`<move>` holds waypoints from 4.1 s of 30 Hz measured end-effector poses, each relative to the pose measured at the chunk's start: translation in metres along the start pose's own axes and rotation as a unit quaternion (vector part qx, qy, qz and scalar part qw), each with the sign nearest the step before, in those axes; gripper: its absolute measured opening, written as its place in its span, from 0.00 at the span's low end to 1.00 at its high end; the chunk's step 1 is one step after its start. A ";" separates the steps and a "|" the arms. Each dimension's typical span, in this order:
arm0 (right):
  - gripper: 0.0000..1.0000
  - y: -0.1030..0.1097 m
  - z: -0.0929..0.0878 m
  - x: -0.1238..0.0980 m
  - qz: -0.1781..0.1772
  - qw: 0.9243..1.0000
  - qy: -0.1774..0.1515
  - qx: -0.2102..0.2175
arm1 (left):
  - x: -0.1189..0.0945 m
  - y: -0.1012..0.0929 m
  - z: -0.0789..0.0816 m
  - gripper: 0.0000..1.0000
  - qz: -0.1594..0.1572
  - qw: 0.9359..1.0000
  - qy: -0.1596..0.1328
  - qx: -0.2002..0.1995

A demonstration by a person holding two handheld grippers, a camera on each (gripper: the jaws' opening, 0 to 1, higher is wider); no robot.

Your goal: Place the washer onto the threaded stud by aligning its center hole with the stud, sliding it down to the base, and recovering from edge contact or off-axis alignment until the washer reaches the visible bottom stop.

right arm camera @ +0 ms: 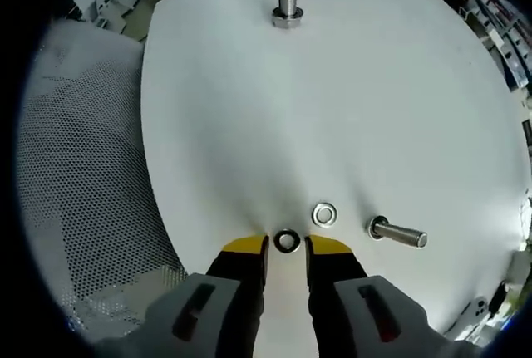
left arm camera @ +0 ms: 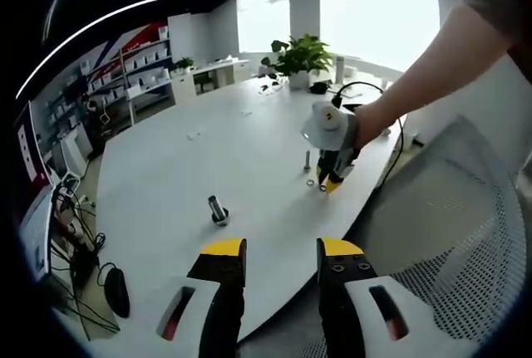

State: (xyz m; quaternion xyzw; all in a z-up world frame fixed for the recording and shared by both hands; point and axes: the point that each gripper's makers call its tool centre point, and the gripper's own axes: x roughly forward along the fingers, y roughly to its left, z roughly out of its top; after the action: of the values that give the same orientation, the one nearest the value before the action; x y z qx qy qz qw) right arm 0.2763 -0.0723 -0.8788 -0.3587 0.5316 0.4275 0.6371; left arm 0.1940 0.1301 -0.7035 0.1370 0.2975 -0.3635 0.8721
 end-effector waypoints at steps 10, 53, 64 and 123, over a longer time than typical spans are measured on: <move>0.20 0.003 -0.001 -0.001 -0.001 1.000 0.004 -0.025 | 0.000 0.000 0.000 0.32 0.001 1.000 0.000 0.002; 0.13 -0.004 -0.006 -0.005 -0.018 0.997 -0.018 0.073 | 0.000 0.000 0.000 0.31 0.004 1.000 -0.001 0.006; 0.13 -0.018 -0.009 -0.019 -0.032 0.994 -0.042 0.095 | 0.000 0.000 0.001 0.31 0.002 1.000 -0.002 0.006; 0.13 -0.068 0.019 -0.074 -0.122 0.982 -0.107 0.096 | 0.000 -0.001 0.001 0.32 -0.004 1.000 -0.004 0.003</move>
State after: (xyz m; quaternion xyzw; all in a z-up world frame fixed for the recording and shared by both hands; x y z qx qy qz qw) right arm 0.3407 -0.0927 -0.8024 -0.3105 0.4513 0.3295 0.7690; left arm 0.1933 0.1291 -0.7027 0.1367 0.2937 -0.3686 0.8713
